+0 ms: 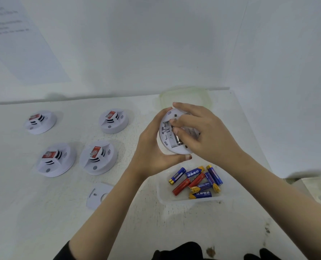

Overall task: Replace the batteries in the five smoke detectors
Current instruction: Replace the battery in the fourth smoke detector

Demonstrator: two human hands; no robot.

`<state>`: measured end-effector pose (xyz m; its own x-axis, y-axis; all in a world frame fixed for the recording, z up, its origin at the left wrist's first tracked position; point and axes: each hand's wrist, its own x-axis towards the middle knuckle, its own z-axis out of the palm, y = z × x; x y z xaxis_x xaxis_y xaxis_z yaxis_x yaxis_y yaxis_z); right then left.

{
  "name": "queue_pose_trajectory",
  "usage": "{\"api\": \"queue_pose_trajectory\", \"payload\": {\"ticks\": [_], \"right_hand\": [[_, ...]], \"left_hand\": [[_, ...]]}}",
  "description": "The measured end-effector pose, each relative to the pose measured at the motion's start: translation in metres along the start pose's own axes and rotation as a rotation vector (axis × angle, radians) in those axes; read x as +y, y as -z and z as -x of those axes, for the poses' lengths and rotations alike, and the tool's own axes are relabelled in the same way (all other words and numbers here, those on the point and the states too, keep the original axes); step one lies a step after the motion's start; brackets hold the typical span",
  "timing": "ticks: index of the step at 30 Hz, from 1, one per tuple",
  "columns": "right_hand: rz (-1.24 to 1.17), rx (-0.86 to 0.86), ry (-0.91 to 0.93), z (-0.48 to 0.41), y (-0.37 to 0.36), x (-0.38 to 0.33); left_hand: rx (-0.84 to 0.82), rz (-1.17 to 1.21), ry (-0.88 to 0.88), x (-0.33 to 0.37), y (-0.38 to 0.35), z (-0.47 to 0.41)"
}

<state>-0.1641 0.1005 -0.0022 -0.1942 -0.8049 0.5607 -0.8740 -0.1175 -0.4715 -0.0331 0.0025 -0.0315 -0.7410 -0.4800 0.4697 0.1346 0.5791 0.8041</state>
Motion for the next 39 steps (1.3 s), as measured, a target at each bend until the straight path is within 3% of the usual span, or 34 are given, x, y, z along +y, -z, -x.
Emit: {"api": "queue_pose_trajectory", "payload": {"ticks": [3,6,8,10,11,13,16,24,29,34,39], "right_hand": [[-0.078,-0.063,-0.042,-0.002,0.003,0.003],[-0.406,-0.140,-0.180,-0.006,0.011,0.006],[-0.546,-0.053,-0.302,-0.011,0.015,0.013],[-0.394,0.013,-0.338,-0.016,0.020,0.025],[-0.228,-0.044,-0.325,-0.019,0.024,0.032],[0.120,-0.322,-0.306,-0.025,0.027,0.046],[0.344,-0.703,-0.342,-0.029,0.026,0.055],[0.612,-0.832,-0.233,-0.041,0.013,0.054],[0.470,-0.795,-0.296,-0.041,0.016,0.058],[0.117,-0.601,-0.426,-0.042,0.023,0.064],[-0.136,-0.293,-0.416,-0.037,0.033,0.059]], "left_hand": [[0.007,-0.023,0.007,-0.003,0.001,0.001],[-0.005,-0.040,0.004,-0.006,0.005,0.003],[0.003,-0.064,0.009,-0.009,0.008,0.004],[0.015,-0.082,0.016,-0.011,0.011,0.006],[0.024,-0.090,0.019,-0.012,0.012,0.007],[0.038,-0.097,0.029,-0.012,0.014,0.008],[0.049,-0.086,0.044,-0.014,0.017,0.007],[0.053,-0.091,0.040,-0.017,0.022,0.005],[0.051,-0.091,0.047,-0.020,0.022,0.005],[0.057,-0.088,0.056,-0.023,0.021,0.005],[0.066,-0.087,0.057,-0.023,0.021,0.005]]}}
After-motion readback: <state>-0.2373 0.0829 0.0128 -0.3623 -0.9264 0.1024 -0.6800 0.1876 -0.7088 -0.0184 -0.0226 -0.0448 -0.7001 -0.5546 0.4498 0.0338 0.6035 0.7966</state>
